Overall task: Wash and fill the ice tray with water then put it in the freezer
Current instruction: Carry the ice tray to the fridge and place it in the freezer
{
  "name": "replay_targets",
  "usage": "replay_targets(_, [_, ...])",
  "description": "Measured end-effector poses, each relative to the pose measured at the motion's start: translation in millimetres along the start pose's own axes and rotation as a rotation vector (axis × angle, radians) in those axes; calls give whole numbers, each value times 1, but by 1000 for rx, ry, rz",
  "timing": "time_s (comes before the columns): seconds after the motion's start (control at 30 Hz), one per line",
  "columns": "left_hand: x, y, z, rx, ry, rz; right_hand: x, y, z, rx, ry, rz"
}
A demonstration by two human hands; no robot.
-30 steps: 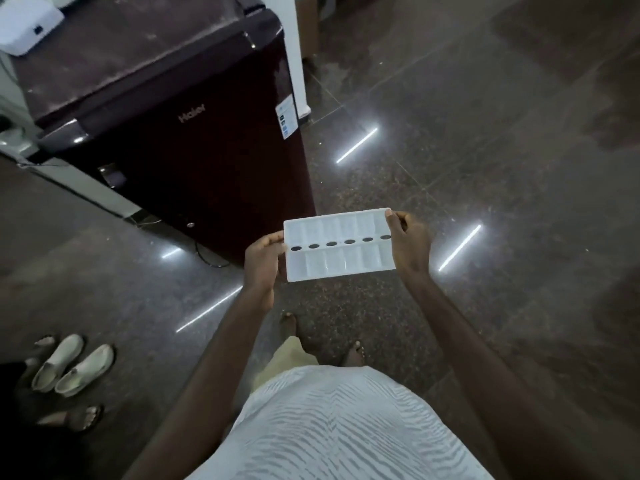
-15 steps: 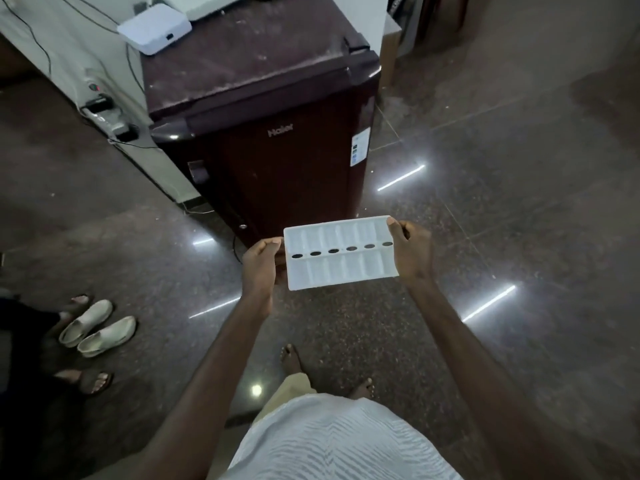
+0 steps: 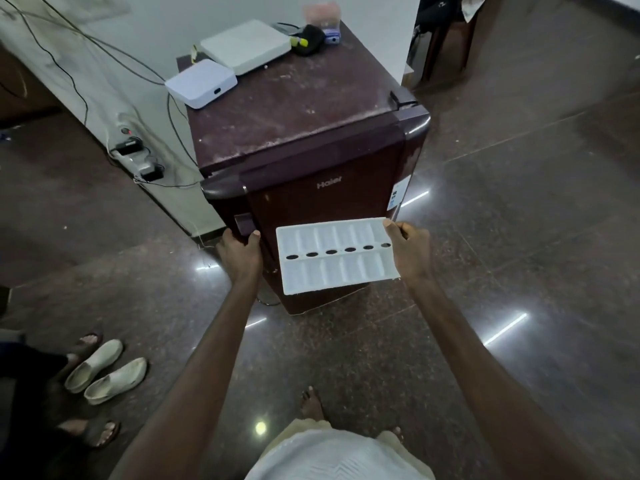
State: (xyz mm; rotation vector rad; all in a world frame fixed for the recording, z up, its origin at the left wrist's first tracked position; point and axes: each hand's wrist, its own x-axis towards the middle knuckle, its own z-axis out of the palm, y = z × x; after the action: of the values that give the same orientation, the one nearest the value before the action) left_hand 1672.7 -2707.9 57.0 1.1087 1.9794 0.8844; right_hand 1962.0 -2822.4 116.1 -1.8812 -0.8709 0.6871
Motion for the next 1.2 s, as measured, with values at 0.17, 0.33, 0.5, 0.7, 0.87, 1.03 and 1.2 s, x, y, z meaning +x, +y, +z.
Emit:
replay_targets(0.17, [38, -4, 6, 45, -10, 43, 18, -32, 28, 24, 33, -21])
replay_targets(0.33, [18, 11, -1, -49, -77, 64, 30, -50, 42, -46, 56, -39])
replay_targets(0.5, [-7, 26, -7, -237, -89, -21, 31, -63, 50, -71, 25, -63])
replay_targets(0.7, [4, 11, -7, -266, -59, -90, 32, -70, 60, -70, -5, -88])
replay_targets(0.87, [8, 6, -3, -144, -68, -28, 37, -70, 63, -29, -33, -92])
replay_targets(1.03, [-23, -7, 3, -213, -13, 85, 40, -81, 59, -8, -36, -125])
replay_targets(1.2, [-72, -13, 3, -167, -2, 133, 41, -93, 50, 18, -17, -136])
